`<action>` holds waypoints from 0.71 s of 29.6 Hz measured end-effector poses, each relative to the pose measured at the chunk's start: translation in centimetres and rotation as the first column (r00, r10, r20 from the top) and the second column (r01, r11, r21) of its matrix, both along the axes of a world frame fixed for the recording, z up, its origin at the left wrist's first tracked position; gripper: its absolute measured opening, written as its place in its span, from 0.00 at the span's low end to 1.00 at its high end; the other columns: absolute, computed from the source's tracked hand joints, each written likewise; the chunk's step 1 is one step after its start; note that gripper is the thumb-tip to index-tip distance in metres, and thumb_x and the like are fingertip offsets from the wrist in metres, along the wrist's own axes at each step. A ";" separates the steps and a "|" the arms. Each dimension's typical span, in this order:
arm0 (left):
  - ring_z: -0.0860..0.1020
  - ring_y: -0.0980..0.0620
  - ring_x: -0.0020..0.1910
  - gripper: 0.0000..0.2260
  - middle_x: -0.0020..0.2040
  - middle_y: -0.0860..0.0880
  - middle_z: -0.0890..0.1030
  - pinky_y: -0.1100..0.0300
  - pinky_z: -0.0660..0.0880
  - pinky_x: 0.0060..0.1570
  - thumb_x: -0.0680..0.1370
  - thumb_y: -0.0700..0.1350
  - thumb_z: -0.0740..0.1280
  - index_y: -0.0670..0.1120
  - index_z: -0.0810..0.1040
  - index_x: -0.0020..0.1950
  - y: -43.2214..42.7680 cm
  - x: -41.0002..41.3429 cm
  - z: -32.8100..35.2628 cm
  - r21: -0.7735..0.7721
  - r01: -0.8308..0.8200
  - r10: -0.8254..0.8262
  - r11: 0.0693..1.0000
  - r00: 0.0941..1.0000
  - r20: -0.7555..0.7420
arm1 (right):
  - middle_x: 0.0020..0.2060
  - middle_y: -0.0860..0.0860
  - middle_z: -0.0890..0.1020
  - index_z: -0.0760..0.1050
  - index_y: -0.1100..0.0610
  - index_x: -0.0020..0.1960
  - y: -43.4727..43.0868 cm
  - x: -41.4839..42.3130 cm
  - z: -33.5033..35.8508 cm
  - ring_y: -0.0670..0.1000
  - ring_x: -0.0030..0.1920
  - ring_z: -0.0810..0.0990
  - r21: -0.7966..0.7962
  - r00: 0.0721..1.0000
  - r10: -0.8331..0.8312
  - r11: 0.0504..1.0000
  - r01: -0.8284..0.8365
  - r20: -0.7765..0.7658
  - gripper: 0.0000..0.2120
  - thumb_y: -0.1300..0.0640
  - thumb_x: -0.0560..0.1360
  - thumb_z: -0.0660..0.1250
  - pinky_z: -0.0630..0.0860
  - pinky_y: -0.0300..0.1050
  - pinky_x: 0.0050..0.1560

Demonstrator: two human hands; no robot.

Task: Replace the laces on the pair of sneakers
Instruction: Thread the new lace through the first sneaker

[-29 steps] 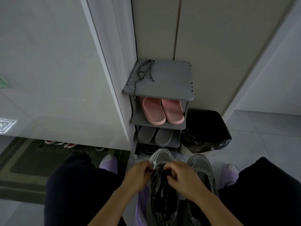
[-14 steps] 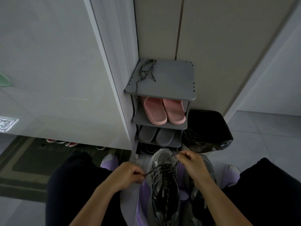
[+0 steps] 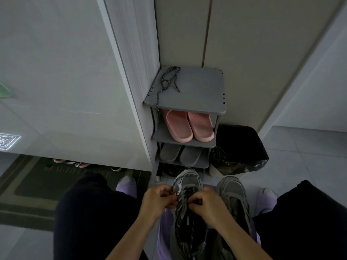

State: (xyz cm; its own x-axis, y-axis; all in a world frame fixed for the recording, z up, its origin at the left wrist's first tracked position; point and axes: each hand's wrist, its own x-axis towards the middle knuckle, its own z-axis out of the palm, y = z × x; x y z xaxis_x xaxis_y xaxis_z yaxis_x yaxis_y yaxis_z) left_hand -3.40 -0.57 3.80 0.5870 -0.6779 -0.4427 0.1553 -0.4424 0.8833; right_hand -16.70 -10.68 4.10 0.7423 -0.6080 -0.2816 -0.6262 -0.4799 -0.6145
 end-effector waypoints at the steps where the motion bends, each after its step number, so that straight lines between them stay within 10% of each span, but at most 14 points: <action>1: 0.79 0.56 0.25 0.08 0.30 0.46 0.79 0.67 0.75 0.28 0.72 0.29 0.67 0.41 0.76 0.39 0.0 -0.1 -0.1 -0.010 -0.028 0.028 1.000 1.000 0.009 | 0.41 0.43 0.66 0.80 0.49 0.55 0.1 0.1 0.0 0.47 0.53 0.74 -0.031 1.000 -0.002 1.000 0.002 -0.009 0.12 0.51 0.73 0.68 0.68 0.33 0.49; 21: 0.78 0.56 0.25 0.08 0.27 0.47 0.79 0.66 0.77 0.29 0.71 0.30 0.68 0.42 0.77 0.38 -0.4 -2.5 -1.2 -0.098 -0.244 0.244 0.965 0.970 -0.011 | 0.45 0.47 0.68 0.81 0.48 0.55 0.5 0.3 -0.7 0.49 0.54 0.75 0.010 0.999 -0.034 0.999 0.034 0.026 0.11 0.52 0.73 0.67 0.66 0.34 0.48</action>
State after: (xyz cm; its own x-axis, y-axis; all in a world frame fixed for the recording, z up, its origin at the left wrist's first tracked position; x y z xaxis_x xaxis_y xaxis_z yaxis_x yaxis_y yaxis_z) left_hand -5.88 -0.94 2.58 0.7404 -0.5540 -0.3807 0.2468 -0.3027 0.9206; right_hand -16.38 -10.21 3.41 0.7284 -0.6304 -0.2684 -0.6257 -0.4524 -0.6355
